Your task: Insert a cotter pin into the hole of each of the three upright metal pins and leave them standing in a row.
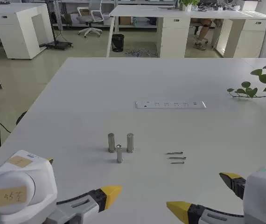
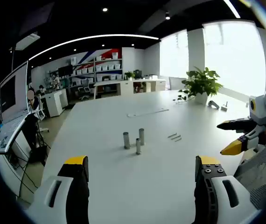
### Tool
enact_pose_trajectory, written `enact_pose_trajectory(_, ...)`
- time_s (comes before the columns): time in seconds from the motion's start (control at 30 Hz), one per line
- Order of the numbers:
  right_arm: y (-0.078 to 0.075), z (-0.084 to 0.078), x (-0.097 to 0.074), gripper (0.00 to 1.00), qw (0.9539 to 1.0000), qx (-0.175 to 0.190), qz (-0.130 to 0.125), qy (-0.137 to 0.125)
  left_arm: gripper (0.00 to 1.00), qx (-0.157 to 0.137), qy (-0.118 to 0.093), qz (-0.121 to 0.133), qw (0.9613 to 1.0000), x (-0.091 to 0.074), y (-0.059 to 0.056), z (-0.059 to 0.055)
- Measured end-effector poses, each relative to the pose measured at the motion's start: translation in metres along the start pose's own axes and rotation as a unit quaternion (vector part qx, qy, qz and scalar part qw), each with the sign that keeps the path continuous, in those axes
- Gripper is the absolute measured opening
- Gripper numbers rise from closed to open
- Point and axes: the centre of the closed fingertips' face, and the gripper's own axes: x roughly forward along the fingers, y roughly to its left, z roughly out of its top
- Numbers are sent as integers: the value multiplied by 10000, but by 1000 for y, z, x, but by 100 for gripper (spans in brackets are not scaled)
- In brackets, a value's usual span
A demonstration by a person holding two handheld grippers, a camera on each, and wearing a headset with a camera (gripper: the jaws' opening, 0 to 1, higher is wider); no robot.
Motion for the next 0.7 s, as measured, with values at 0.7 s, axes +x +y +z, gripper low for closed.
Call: enact_pose_trajectory(0.7,-2,2,-2,87,10000,23,10,-46,94,51,-25,-6,10000,-2,0,2)
